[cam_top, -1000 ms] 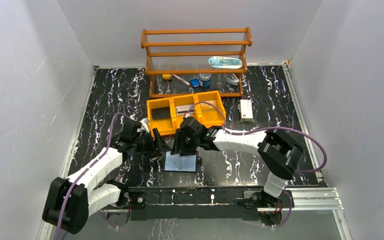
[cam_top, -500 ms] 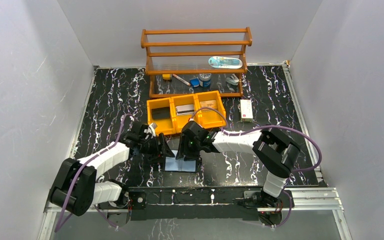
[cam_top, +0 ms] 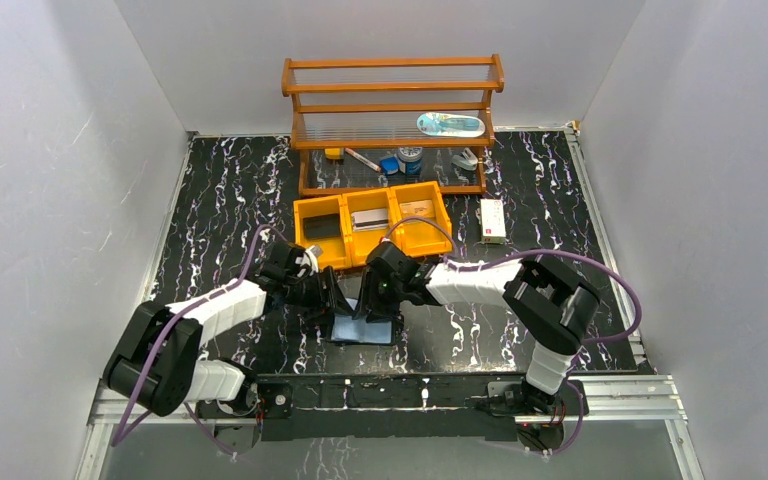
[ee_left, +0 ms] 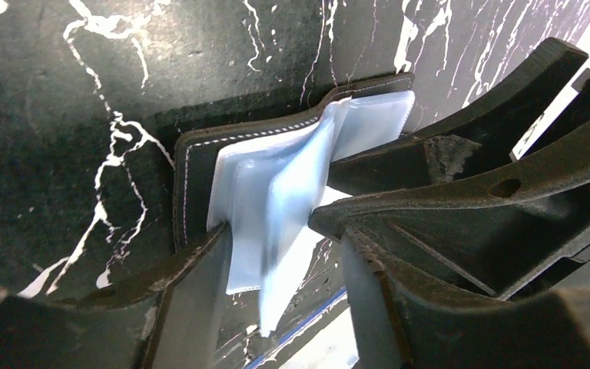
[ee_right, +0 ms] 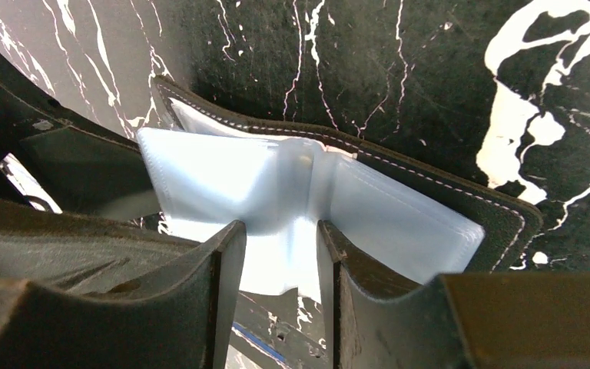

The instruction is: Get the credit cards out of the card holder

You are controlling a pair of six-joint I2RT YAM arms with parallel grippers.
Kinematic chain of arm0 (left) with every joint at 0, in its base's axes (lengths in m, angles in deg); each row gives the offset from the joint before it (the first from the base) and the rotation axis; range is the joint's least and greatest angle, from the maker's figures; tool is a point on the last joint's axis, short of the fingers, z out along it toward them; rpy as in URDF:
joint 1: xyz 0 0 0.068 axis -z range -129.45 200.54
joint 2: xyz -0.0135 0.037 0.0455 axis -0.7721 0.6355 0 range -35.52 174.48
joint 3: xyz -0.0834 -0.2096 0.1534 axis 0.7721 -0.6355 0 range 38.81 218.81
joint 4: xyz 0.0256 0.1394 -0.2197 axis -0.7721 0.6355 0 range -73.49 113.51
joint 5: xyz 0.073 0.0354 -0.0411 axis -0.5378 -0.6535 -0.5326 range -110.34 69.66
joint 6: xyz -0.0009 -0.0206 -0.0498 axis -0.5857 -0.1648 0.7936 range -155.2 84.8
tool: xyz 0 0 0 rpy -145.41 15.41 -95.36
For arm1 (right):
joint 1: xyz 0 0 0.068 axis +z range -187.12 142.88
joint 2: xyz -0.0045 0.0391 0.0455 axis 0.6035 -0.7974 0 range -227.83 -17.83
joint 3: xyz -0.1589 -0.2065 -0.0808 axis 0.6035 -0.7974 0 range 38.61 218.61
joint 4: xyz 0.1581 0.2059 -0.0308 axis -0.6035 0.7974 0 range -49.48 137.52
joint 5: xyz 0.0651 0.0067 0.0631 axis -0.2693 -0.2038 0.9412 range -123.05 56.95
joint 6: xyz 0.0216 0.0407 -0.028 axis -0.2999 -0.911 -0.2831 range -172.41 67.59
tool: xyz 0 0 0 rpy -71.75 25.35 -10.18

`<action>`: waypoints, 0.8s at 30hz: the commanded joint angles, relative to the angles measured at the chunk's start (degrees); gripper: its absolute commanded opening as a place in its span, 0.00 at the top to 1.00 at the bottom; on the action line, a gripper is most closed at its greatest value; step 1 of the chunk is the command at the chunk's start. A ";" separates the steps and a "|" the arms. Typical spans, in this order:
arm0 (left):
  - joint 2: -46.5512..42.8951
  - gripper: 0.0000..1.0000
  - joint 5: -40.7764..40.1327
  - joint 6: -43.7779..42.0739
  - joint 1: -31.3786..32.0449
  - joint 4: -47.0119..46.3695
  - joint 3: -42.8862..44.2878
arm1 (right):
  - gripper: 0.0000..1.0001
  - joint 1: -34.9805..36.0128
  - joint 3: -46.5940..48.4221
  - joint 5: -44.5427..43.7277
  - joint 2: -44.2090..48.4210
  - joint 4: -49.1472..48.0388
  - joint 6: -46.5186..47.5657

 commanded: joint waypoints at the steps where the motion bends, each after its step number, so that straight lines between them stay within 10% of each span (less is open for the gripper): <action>1: 3.26 0.52 5.00 3.21 2.31 -7.46 -2.48 | 0.50 0.39 -3.04 1.28 -3.13 1.19 -0.60; 15: 0.20 1.00 -0.75 3.24 2.36 -4.01 -2.15 | 0.47 -1.13 -2.53 0.71 -0.14 1.69 0.38; 24: -4.75 0.43 -8.20 -0.54 2.40 6.23 2.44 | 0.37 -1.04 2.99 -6.42 6.71 14.07 4.20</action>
